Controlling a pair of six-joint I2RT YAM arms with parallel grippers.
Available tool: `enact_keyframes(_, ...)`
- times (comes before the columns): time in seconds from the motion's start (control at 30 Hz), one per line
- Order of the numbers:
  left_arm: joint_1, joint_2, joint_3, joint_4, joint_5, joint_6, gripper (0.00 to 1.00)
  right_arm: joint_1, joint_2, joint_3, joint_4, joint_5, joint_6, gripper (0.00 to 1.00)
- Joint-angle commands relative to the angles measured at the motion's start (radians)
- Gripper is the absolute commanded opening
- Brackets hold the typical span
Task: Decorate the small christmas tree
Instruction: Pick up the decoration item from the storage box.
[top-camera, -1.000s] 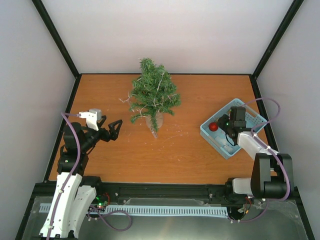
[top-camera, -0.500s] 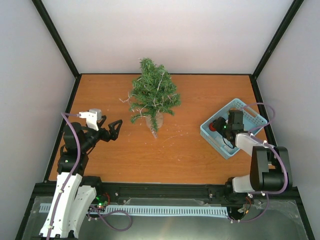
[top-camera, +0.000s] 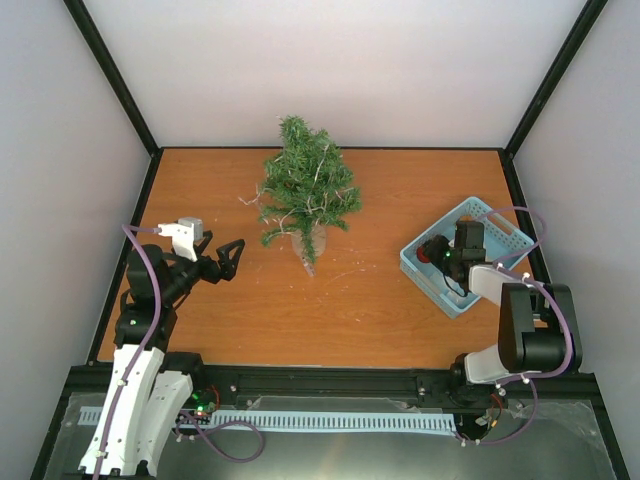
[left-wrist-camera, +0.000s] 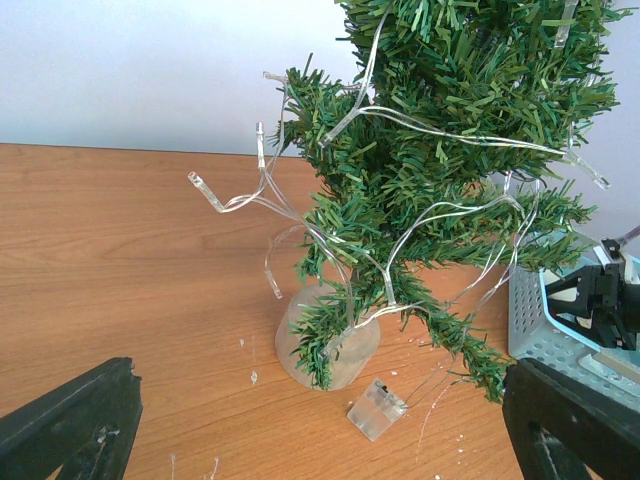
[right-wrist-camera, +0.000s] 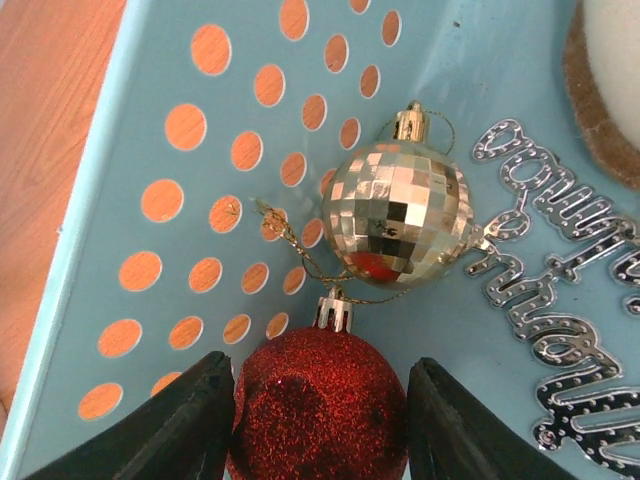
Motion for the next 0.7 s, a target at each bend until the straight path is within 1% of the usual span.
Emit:
enact_keyframes(0.0, -0.004, -0.002, 0.004, 0.012, -0.007, -0.011, 1.00, -0.005, -0.004, -0.010, 0.020, 0.017, -0.032, 0.47)
enact_keyframes(0.13, -0.004, -0.002, 0.005, 0.011, -0.009, -0.010, 1.00, -0.004, -0.041, -0.011, -0.004, 0.044, -0.064, 0.45)
enact_keyframes(0.43, -0.004, 0.002, 0.005, 0.012, -0.003, -0.007, 1.00, -0.004, -0.183, 0.000, -0.110, 0.132, -0.135, 0.43)
enact_keyframes(0.67, -0.004, 0.008, 0.004, 0.012, -0.003, -0.008, 1.00, -0.002, -0.356, 0.058, -0.243, 0.171, -0.231, 0.43)
